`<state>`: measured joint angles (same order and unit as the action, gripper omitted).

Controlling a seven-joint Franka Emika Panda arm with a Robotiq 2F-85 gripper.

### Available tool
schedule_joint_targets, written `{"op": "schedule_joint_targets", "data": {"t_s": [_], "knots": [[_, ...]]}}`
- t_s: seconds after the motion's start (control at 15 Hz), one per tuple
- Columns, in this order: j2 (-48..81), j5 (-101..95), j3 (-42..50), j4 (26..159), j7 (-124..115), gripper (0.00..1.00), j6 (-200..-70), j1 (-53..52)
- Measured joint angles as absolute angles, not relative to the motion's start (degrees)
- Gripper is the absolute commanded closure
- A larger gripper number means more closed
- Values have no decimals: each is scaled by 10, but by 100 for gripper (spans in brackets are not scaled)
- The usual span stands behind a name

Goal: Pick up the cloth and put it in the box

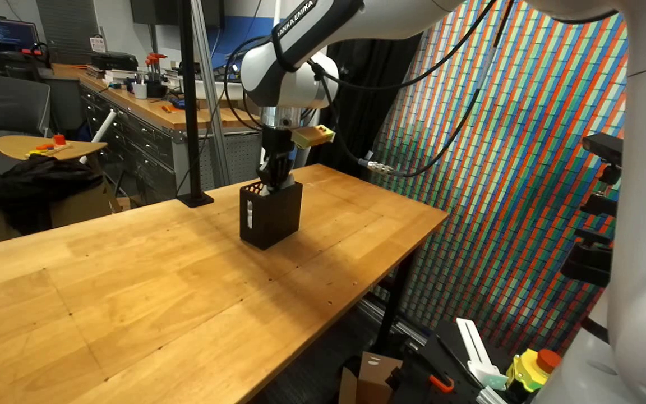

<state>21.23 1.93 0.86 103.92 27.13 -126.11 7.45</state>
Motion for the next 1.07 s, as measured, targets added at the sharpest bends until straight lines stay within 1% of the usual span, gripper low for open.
{"op": "schedule_joint_targets", "data": {"t_s": [1.07], "knots": [[254, 70, -13, 1001, 307, 99, -1211, 103]]}}
